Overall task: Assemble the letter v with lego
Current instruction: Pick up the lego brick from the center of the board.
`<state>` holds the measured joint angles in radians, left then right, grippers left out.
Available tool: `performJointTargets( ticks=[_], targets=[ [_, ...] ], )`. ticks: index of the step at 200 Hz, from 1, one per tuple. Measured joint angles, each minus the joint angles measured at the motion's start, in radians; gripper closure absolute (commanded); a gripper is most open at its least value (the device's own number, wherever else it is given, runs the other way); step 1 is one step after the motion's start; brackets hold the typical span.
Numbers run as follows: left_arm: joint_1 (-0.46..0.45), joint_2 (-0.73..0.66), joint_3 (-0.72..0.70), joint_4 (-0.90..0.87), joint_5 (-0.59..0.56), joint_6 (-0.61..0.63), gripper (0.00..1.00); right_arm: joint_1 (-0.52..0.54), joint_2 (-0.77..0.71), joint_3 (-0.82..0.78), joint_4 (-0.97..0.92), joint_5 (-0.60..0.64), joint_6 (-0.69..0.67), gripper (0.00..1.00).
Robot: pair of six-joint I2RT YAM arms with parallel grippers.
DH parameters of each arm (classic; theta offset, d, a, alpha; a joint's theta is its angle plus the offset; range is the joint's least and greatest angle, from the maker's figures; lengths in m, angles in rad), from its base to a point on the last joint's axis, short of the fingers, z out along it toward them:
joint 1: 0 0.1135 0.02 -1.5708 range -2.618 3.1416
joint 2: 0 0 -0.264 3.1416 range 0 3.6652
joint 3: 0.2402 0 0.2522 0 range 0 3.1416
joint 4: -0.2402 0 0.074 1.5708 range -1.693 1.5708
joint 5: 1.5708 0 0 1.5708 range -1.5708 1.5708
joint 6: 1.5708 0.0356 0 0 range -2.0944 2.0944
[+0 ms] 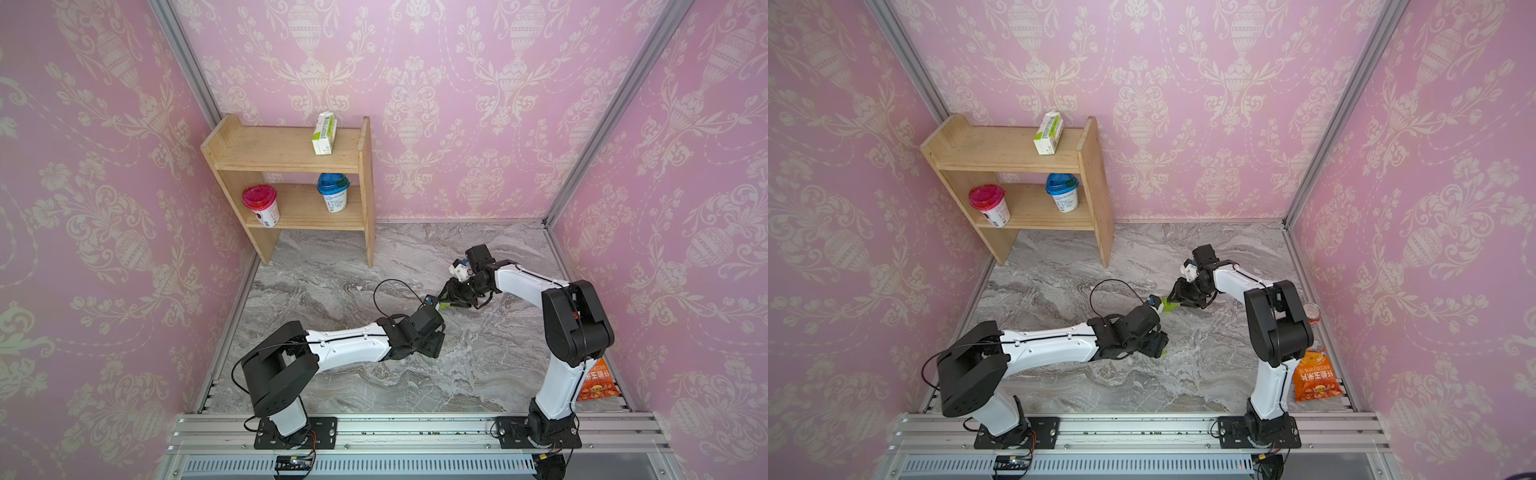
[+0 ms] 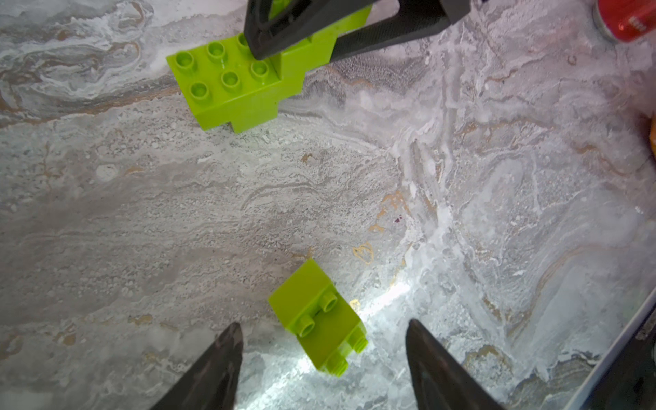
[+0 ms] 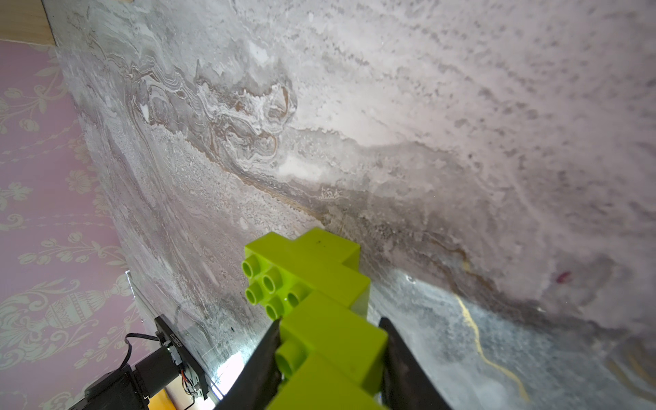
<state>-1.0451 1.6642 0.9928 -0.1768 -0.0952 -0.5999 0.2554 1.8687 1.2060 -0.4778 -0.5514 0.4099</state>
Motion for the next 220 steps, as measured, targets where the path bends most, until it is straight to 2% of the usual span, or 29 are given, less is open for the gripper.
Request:
performJointTargets(
  ticks=[52,93,139,174,192,220],
  targets=[
    [-0.06,0.062,0.0,0.013,-0.072,-0.203,0.32,0.0,0.0,0.001,-0.003,0.002,-0.003,0.57],
    [-0.06,0.113,0.0,0.011,-0.104,-0.282,0.36,0.0,0.0,0.001,-0.003,0.002,-0.011,0.57],
    [-0.06,0.129,0.0,0.01,-0.115,-0.301,0.46,0.0,0.0,0.001,-0.003,0.002,-0.018,0.57],
    [-0.06,0.131,0.01,-0.025,-0.122,-0.292,0.48,0.0,0.0,0.001,-0.003,0.002,-0.018,0.57],
    [-0.058,0.131,0.024,-0.059,-0.129,-0.271,0.45,0.0,0.0,0.001,-0.003,0.002,-0.018,0.57],
    [-0.05,0.131,0.032,-0.111,-0.149,-0.222,0.35,0.0,0.0,0.001,-0.003,0.001,-0.018,0.58]
  ],
)
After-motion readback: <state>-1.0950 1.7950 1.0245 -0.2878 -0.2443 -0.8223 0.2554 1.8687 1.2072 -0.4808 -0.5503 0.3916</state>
